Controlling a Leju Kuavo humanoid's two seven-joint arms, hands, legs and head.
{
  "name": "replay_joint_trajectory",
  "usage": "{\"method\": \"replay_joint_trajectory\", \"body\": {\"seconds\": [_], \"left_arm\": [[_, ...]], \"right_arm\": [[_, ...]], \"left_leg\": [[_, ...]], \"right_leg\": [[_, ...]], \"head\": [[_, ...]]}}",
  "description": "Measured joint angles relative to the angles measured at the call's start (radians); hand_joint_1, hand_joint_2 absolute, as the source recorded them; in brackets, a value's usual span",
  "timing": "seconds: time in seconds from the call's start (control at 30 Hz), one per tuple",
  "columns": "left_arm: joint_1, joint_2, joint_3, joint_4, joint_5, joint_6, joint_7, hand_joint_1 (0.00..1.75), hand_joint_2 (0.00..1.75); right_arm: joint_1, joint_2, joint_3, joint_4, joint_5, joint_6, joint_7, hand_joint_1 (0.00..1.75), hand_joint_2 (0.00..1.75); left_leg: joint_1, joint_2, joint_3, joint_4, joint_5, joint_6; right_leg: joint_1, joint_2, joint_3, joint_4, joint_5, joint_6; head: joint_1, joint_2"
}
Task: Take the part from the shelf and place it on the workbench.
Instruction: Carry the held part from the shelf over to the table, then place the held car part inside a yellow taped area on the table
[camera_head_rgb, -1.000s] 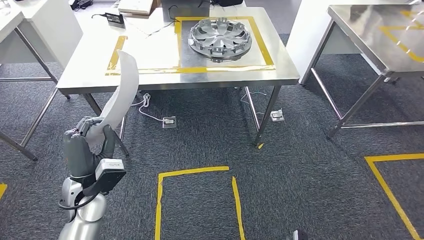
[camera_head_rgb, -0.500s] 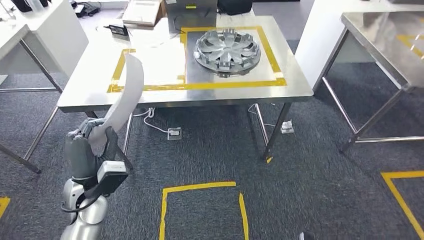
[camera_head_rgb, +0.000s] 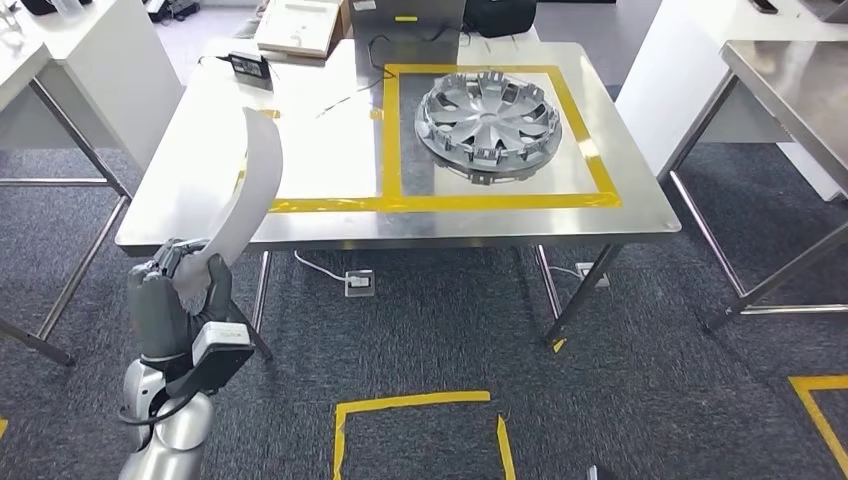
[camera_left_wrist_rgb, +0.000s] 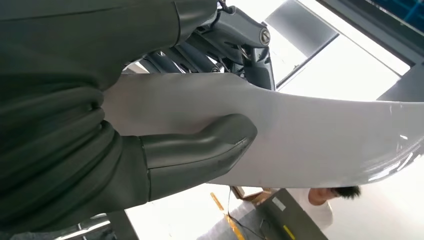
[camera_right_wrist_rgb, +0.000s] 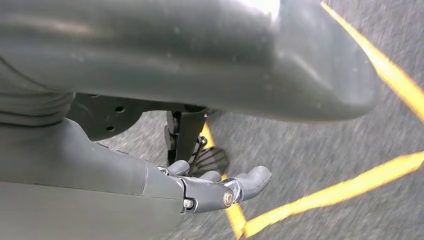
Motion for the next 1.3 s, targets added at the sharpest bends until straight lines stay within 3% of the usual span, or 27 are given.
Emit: {"method": "replay_joint_trajectory", "body": {"seconds": [0.03,0.1,0.13,0.17,0.2,0.3,0.33,0.4,0.43,0.47,0.5,0.53,0.6,0.63,0.67,0.7,0.8,0.83,0.87,0.93,1.0,1.03,1.1,1.13,1.17,1.23,1.3], "left_arm": [[0.002,0.001,0.0,0.002,0.0,0.001,-0.001,1.75,1.75],[0.006,0.003,0.0,0.008,0.002,0.004,-0.002,1.75,1.75],[0.006,0.003,0.001,0.01,0.002,0.006,-0.003,1.75,1.75],[0.006,0.004,0.001,0.012,0.003,0.007,-0.003,1.75,1.75],[0.007,0.004,0.001,0.013,0.003,0.007,-0.004,1.75,1.75],[0.013,0.006,0.002,0.018,0.003,0.009,-0.004,1.75,1.75],[0.015,0.007,0.002,0.018,0.003,0.009,-0.005,1.75,1.75],[0.013,0.007,0.002,0.011,0.003,0.011,-0.005,1.75,1.75],[0.01,0.007,0.002,0.007,0.003,0.013,-0.006,1.75,1.75],[0.008,0.007,0.002,0.005,0.003,0.014,-0.007,1.75,1.75],[0.008,0.007,0.003,0.004,0.003,0.015,-0.007,1.75,1.75],[0.011,0.008,0.003,0.004,0.003,0.016,-0.008,1.75,1.75],[0.019,0.011,0.003,0.005,0.002,0.016,-0.008,1.75,1.75],[0.021,0.012,0.003,0.005,0.0,0.017,-0.008,1.75,1.75],[0.023,0.013,0.003,0.006,-0.004,0.017,-0.008,1.75,1.75],[0.025,0.015,0.003,0.008,-0.01,0.018,-0.008,1.75,1.75],[0.035,0.026,0.003,0.017,-0.036,0.025,-0.012,1.75,1.75],[0.038,0.029,0.002,0.02,-0.044,0.028,-0.013,1.75,1.75],[0.037,0.03,0.002,0.022,-0.055,0.032,-0.014,1.75,1.75],[0.028,0.029,-0.002,0.023,-0.087,0.044,-0.011,1.75,1.75],[0.018,0.027,-0.006,0.028,-0.131,0.056,-0.003,1.75,1.75],[0.014,0.028,-0.009,0.034,-0.156,0.061,0.005,1.75,1.75],[0.006,0.028,-0.018,0.054,-0.203,0.07,0.023,1.75,1.75],[0.002,0.028,-0.022,0.066,-0.221,0.072,0.032,1.75,1.75],[-0.001,0.028,-0.026,0.076,-0.233,0.074,0.039,1.75,1.75],[-0.009,0.027,-0.029,0.092,-0.247,0.076,0.048,1.75,1.75],[-0.021,0.027,-0.03,0.107,-0.276,0.087,0.066,1.75,1.75]], "right_arm": [[-0.001,0.0,0.0,0.0,0.001,0.001,0.0,0.0,0.0],[0.003,0.0,0.0,0.0,0.005,0.001,0.0,0.0,0.0],[0.006,0.0,0.0,0.0,0.006,0.001,0.0,0.0,0.0],[0.009,0.0,0.0,0.0,0.007,0.002,0.0,0.0,0.0],[0.011,0.0,0.0,0.0,0.007,0.002,0.0,0.0,0.0],[0.021,0.0,0.0,0.0,0.005,0.004,-0.006,0.0,0.0],[0.022,0.0,0.0,0.0,0.002,0.004,-0.01,0.0,0.0],[0.015,0.002,-0.001,0.0,-0.007,0.007,-0.018,0.0,0.0],[0.011,0.003,-0.002,0.0,-0.01,0.009,-0.02,0.0,0.0],[0.006,0.003,-0.003,0.0,-0.012,0.011,-0.021,0.0,0.0],[0.003,0.004,-0.005,0.0,-0.012,0.012,-0.021,0.0,0.0],[0.002,0.003,-0.006,0.0,-0.013,0.013,-0.021,0.0,0.0],[0.001,0.004,-0.008,0.0,-0.015,0.016,-0.02,0.0,0.0],[0.001,0.004,-0.01,0.001,-0.017,0.018,-0.019,0.0,0.0],[0.003,0.005,-0.011,0.001,-0.018,0.019,-0.018,0.0,0.0],[0.004,0.006,-0.013,0.001,-0.019,0.019,-0.018,0.0,0.0],[0.008,0.009,-0.015,0.002,-0.02,0.02,-0.02,0.0,0.0],[0.009,0.009,-0.016,0.003,-0.019,0.019,-0.022,0.0,0.0],[0.009,0.01,-0.016,0.004,-0.019,0.018,-0.023,0.0,0.0],[0.009,0.008,-0.016,0.004,-0.018,0.016,-0.026,0.0,0.0],[0.005,0.008,-0.016,0.004,-0.018,0.014,-0.026,0.0,0.0],[0.002,0.008,-0.016,0.004,-0.018,0.013,-0.025,0.0,0.0],[-0.003,0.008,-0.016,0.004,-0.019,0.012,-0.022,0.0,0.0],[-0.004,0.008,-0.016,0.004,-0.019,0.011,-0.021,0.0,0.0],[-0.003,0.008,-0.016,0.004,-0.019,0.01,-0.019,0.0,0.0],[-0.002,0.008,-0.017,0.004,-0.018,0.008,-0.018,0.0,0.0],[-0.003,0.009,-0.018,0.004,-0.017,0.007,-0.017,0.0,0.0]], "left_leg": [[-0.001,0.0,0.02,-0.007,-0.013,0.004],[-0.005,-0.002,0.062,-0.018,-0.041,0.007],[-0.006,-0.005,0.084,-0.021,-0.057,0.008],[-0.007,-0.008,0.109,-0.024,-0.073,0.007],[-0.008,-0.009,0.132,-0.028,-0.091,0.006],[-0.014,-0.013,0.191,-0.036,-0.146,-0.005],[-0.016,-0.015,0.212,-0.037,-0.158,-0.011],[-0.018,-0.016,0.233,-0.014,-0.156,-0.025],[-0.017,-0.015,0.223,0.027,-0.137,-0.032],[-0.017,-0.013,0.191,0.084,-0.119,-0.036],[-0.016,-0.011,0.148,0.147,-0.114,-0.038],[-0.016,-0.01,0.102,0.201,-0.131,-0.04],[-0.016,-0.009,0.021,0.251,-0.224,-0.04],[-0.016,-0.009,-0.007,0.245,-0.268,-0.041],[-0.016,-0.01,-0.027,0.222,-0.287,-0.041],[-0.016,-0.012,-0.04,0.184,-0.265,-0.04],[-0.018,-0.04,-0.061,0.039,-0.022,-0.033],[-0.02,-0.046,-0.064,0.018,0.034,-0.028],[-0.022,-0.045,-0.065,0.014,0.048,-0.024],[-0.019,-0.039,-0.054,0.011,0.043,-0.013],[-0.014,-0.031,-0.037,0.0,0.036,-0.001],[-0.014,-0.027,-0.029,-0.003,0.03,0.003],[-0.014,-0.019,-0.017,-0.004,0.016,0.006],[-0.013,-0.018,-0.011,-0.004,0.009,0.005],[-0.013,-0.017,-0.002,-0.003,0.002,0.003],[-0.01,-0.015,0.017,-0.003,-0.013,-0.005],[-0.012,-0.015,0.026,-0.001,-0.025,-0.017]], "right_leg": [[0.001,-0.002,-0.052,0.053,-0.013,0.001],[0.004,-0.003,-0.137,0.096,-0.083,0.0],[0.005,-0.004,-0.164,0.083,-0.112,-0.002],[0.007,-0.004,-0.181,0.051,-0.115,-0.006],[0.011,-0.004,-0.191,0.001,-0.08,-0.013],[0.029,-0.007,-0.196,-0.156,0.14,-0.04],[0.033,-0.006,-0.19,-0.176,0.175,-0.045],[0.033,-0.002,-0.16,-0.179,0.164,-0.053],[0.031,-0.001,-0.144,-0.18,0.152,-0.06],[0.03,0.0,-0.128,-0.181,0.142,-0.068],[0.029,0.002,-0.112,-0.183,0.13,-0.074],[0.029,0.004,-0.097,-0.183,0.118,-0.079],[0.03,0.016,-0.066,-0.183,0.09,-0.082],[0.03,0.024,-0.048,-0.183,0.076,-0.082],[0.03,0.033,-0.031,-0.183,0.061,-0.081],[0.029,0.041,-0.013,-0.183,0.047,-0.08],[0.029,0.068,0.017,-0.174,0.004,-0.071],[0.029,0.076,0.019,-0.17,-0.008,-0.065],[0.029,0.083,0.022,-0.168,-0.017,-0.057],[0.029,0.072,0.024,-0.168,-0.032,-0.044],[0.028,0.031,-0.001,-0.115,-0.058,-0.03],[0.026,0.01,-0.035,-0.059,-0.078,-0.023],[0.019,-0.002,-0.123,0.063,-0.106,-0.012],[0.015,-0.003,-0.153,0.091,-0.098,-0.009],[0.011,-0.003,-0.165,0.081,-0.068,-0.007],[0.008,-0.007,-0.138,-0.034,0.027,-0.005],[0.012,-0.01,-0.102,-0.142,0.083,-0.012]], "head": [[0.002,0.0],[0.003,0.0],[0.004,0.0],[0.004,0.0],[0.004,0.0],[0.004,0.0],[0.003,0.0],[0.002,0.0],[0.0,0.0],[-0.001,0.0],[-0.003,0.0],[-0.004,0.0],[-0.004,0.0],[-0.004,0.0],[-0.004,0.0],[-0.004,0.0],[-0.004,0.0],[-0.004,0.0],[-0.004,0.0],[-0.003,0.0],[0.001,0.0],[0.003,0.0],[0.004,0.0],[0.005,0.0],[0.005,0.0],[0.005,0.0],[0.006,0.0]]}}
